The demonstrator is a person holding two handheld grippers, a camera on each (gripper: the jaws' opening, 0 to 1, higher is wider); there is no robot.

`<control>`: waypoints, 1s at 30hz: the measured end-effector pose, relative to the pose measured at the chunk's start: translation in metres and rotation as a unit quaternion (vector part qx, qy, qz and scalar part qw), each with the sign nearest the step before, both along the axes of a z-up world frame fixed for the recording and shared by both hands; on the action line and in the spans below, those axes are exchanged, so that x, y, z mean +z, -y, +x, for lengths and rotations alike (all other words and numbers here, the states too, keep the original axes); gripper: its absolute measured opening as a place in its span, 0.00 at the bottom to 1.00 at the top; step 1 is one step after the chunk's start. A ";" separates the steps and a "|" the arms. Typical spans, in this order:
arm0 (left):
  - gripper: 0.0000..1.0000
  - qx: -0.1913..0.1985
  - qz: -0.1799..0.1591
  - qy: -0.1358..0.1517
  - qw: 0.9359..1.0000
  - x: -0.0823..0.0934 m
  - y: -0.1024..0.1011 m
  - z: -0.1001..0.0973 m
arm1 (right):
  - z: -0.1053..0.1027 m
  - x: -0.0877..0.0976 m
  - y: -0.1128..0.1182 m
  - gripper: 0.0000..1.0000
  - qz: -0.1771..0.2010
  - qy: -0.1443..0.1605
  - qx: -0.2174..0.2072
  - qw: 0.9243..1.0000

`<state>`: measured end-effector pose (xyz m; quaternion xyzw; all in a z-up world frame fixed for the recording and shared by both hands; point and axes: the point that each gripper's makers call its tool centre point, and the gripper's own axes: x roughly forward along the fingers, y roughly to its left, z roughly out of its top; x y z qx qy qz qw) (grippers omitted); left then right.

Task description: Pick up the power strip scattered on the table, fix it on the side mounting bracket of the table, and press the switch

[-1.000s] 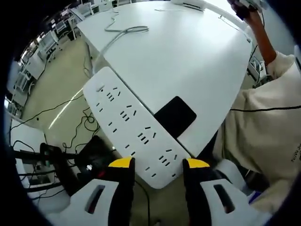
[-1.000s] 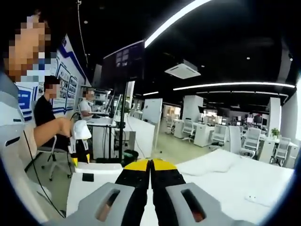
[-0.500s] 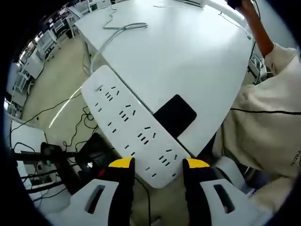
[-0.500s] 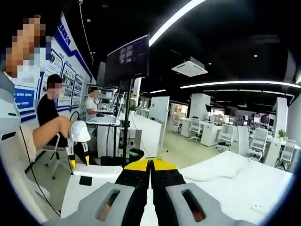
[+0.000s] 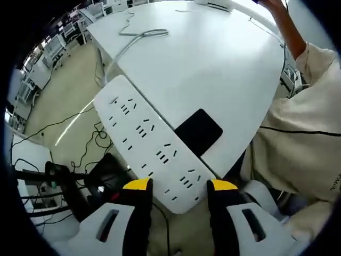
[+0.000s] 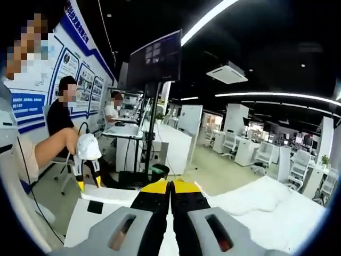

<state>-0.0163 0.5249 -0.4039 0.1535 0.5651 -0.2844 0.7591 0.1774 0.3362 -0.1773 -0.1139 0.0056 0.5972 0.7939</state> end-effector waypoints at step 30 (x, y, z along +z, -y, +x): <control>0.45 -0.007 0.002 -0.002 1.000 0.000 0.001 0.001 | -0.014 -0.038 -0.081 0.00 -0.083 -0.051 0.069 0.993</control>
